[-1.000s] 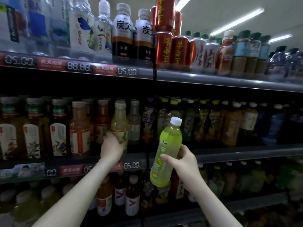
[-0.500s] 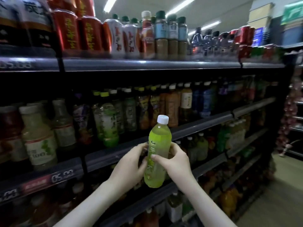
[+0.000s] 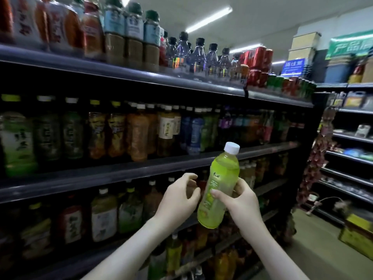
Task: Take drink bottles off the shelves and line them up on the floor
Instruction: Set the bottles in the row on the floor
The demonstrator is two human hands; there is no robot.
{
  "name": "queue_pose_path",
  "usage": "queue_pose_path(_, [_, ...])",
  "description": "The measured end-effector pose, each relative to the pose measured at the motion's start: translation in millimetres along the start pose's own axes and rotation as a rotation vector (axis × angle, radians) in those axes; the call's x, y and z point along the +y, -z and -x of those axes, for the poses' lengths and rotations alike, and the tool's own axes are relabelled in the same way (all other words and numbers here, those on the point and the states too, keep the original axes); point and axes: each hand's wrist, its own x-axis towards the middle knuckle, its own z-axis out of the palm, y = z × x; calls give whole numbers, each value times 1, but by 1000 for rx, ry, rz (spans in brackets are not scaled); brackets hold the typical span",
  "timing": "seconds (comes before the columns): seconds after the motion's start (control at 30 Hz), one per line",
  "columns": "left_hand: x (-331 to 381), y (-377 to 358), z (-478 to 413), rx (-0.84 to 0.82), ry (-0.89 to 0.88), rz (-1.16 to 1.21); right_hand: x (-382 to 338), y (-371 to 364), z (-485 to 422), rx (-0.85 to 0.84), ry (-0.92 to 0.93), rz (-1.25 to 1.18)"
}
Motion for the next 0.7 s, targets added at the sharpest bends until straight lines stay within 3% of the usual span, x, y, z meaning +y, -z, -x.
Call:
queue_pose_path(0.33, [-23, -93, -88, 80, 66, -198, 78, 54, -103, 54, -18, -177])
queue_pose_path(0.57, [-44, -163, -217, 173, -4, -248, 119, 71, -236, 107, 131, -185])
queue_pose_path(0.7, [-47, -196, -301, 169, 105, -285, 122, 84, -318, 110, 163, -187])
